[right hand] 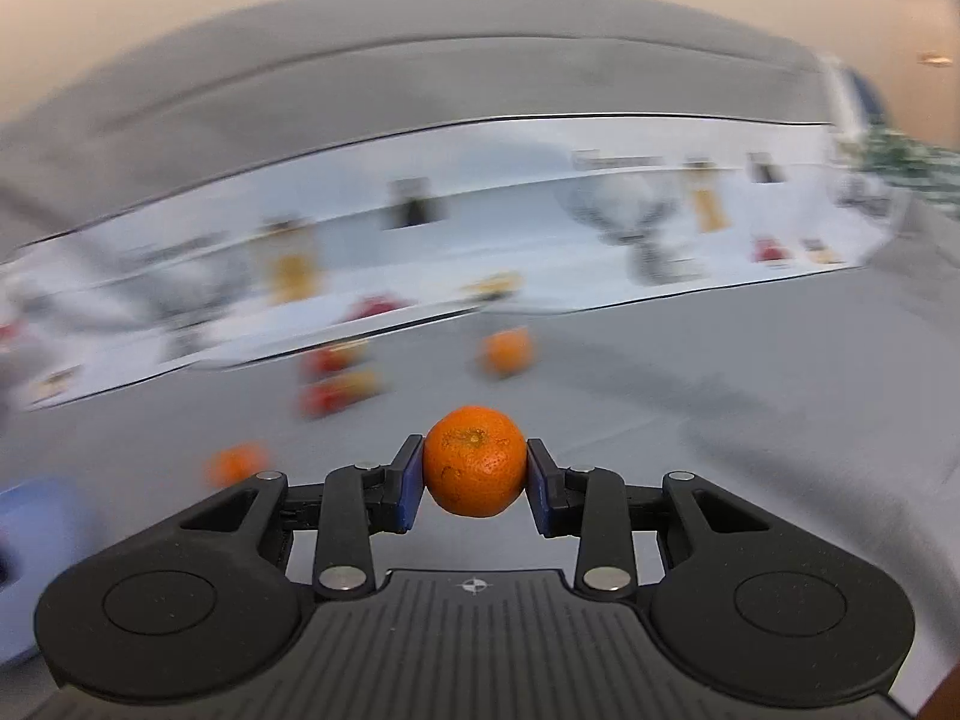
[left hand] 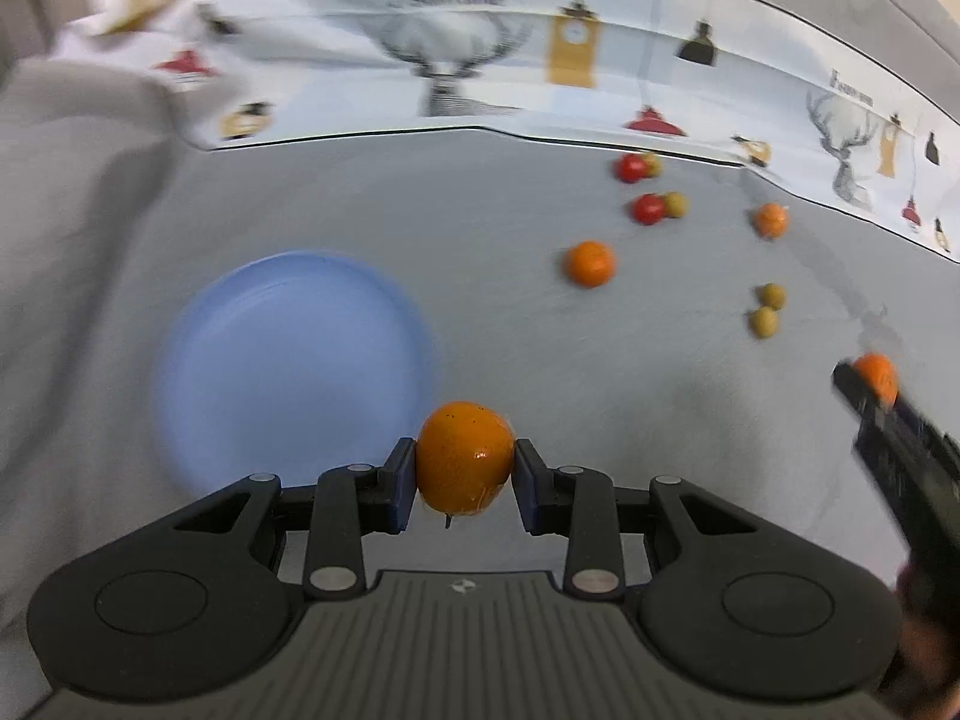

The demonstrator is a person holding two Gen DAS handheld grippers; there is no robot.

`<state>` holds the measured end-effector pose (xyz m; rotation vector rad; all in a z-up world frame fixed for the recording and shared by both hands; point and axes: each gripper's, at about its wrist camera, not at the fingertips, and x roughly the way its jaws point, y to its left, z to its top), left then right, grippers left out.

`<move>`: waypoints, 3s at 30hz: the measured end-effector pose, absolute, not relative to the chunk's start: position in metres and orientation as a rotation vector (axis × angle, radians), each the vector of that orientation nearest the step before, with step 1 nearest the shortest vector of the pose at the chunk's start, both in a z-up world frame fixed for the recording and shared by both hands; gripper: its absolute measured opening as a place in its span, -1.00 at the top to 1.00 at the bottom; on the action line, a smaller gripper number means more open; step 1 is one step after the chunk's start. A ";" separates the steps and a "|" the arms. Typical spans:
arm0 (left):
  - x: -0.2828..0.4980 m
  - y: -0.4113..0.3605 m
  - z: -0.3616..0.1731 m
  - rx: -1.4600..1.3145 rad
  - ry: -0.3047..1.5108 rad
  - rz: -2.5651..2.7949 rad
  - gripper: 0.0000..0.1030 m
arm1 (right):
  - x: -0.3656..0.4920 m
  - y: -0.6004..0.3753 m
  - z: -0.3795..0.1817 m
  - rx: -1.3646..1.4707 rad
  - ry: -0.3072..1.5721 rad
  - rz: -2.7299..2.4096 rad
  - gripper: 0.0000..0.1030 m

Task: Organize fruits
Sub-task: 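Carry the held oranges in both tools over the blue plate, then open both tools to drop the oranges onto the blue plate, then raise both open tools away from the blue plate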

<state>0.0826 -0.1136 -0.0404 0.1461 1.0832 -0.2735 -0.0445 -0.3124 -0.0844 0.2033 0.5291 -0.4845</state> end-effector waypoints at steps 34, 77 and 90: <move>-0.032 0.086 0.000 -0.090 0.964 -0.235 0.28 | -0.124 -0.052 -0.018 -0.076 0.669 -0.001 0.29; 0.160 0.033 -0.079 0.107 0.911 -0.197 -0.99 | 0.097 -0.067 -0.108 -0.142 0.778 0.024 -0.63; -0.001 0.071 -0.030 0.140 0.887 -0.137 -0.99 | -0.066 -0.054 -0.044 -0.028 0.781 0.002 -0.92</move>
